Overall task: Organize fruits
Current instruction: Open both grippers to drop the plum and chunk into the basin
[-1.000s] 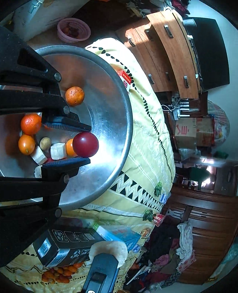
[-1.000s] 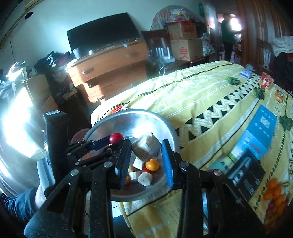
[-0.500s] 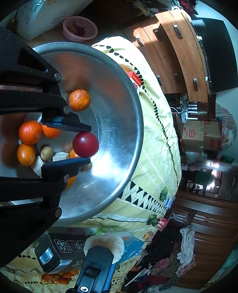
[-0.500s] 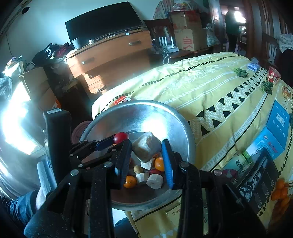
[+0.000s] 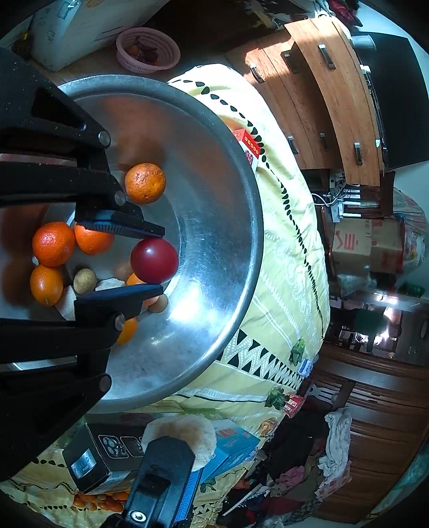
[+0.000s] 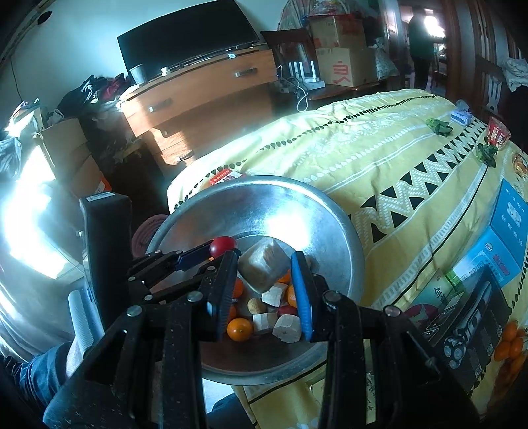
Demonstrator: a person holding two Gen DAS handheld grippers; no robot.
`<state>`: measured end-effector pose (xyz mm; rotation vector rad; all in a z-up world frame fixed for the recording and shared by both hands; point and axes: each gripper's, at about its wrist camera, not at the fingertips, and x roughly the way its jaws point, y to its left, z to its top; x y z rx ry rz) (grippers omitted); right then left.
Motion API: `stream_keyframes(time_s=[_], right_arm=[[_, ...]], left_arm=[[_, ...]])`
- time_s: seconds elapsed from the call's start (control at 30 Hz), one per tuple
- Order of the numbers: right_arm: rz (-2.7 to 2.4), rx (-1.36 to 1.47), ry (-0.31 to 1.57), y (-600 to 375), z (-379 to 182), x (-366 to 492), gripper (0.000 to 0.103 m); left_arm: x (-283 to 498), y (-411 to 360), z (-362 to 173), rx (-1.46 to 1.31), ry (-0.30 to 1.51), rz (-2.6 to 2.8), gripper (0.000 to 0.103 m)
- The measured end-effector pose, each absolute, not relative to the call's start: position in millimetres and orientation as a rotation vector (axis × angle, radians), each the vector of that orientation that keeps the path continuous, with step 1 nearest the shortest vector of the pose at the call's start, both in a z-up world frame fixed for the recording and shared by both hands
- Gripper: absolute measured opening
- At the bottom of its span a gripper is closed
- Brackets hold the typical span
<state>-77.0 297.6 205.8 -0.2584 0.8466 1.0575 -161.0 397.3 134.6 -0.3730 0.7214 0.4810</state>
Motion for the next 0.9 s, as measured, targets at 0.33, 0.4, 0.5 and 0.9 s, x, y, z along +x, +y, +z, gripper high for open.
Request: stream_keyframes(time_s=[0.33, 0.4, 0.5, 0.9], right_arm=[[1.047, -0.22, 0.944, 303.5, 188.6, -63.1, 0.034], [1.017, -0.21, 0.995, 305.4, 177.6, -54.1, 0.034], [0.998, -0.208, 1.021, 304.5, 168.4, -49.8, 0.034], [0.998, -0.208, 1.034, 303.3, 158.6, -52.2, 0.035]], left_arm=[[-154.1, 402.7, 124.4, -0.41, 0.782, 0.46, 0.027], [-151.5, 405.0, 118.4, -0.426, 0.809, 0.455, 0.027], [-151.0, 406.5, 113.8, -0.432, 0.823, 0.459, 0.027], [-151.2, 409.4, 110.5, -0.428, 0.839, 0.489, 0.03]])
